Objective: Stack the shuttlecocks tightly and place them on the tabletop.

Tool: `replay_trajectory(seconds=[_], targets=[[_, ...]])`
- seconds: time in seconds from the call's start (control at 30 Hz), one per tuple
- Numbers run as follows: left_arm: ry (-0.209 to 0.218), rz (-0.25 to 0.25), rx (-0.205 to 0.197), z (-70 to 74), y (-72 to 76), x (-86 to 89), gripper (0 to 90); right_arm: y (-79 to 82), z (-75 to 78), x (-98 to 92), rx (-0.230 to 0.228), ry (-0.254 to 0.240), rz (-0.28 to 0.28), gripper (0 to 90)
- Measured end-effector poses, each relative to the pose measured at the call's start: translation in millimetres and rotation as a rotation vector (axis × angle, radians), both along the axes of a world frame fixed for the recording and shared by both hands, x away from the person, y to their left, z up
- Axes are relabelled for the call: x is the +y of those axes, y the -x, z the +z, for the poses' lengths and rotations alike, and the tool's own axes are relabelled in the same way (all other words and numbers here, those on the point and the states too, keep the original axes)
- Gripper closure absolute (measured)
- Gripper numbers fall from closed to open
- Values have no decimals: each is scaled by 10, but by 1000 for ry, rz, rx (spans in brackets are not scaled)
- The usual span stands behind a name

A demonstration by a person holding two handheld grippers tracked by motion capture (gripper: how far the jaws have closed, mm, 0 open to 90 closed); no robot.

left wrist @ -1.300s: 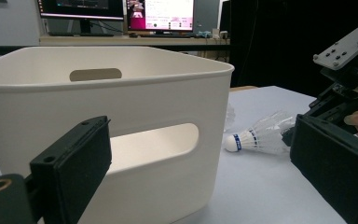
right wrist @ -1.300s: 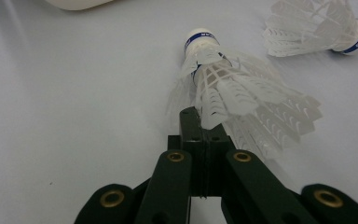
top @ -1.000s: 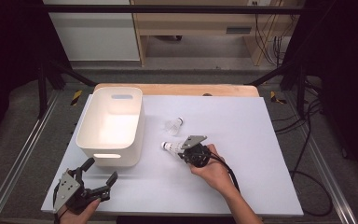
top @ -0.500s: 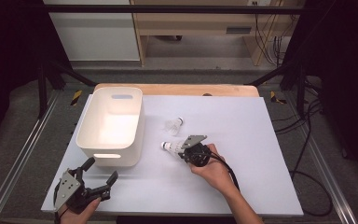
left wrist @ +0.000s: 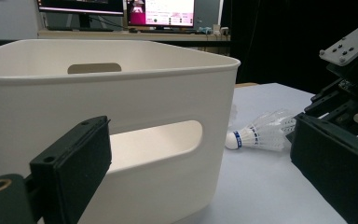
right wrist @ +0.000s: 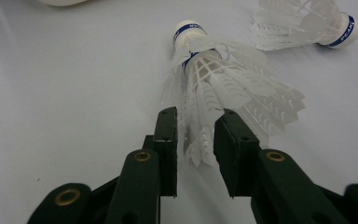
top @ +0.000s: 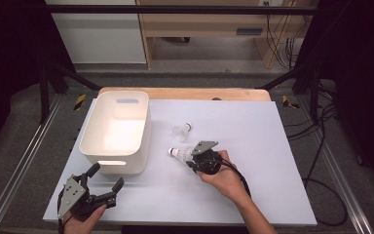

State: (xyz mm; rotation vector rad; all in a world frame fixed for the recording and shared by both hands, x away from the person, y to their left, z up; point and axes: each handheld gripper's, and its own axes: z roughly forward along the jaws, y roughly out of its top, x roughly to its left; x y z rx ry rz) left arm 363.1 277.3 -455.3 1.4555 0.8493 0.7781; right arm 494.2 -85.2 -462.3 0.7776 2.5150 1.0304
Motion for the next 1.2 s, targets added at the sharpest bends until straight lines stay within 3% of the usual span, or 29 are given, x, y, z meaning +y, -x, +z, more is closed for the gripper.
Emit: replay_trajectory(seconds=[0.47, 0.93, 1.2], targets=[[1, -5, 1, 14, -19, -36, 52, 68, 29, -89, -4, -16, -36, 566], [-39, -26, 2, 133, -19, -138, 45, 217, 79, -264, -24, -35, -73, 375], [-22, -25, 4, 54, -8, -131, 45, 274, 141, -336, -14, -40, -103, 258]])
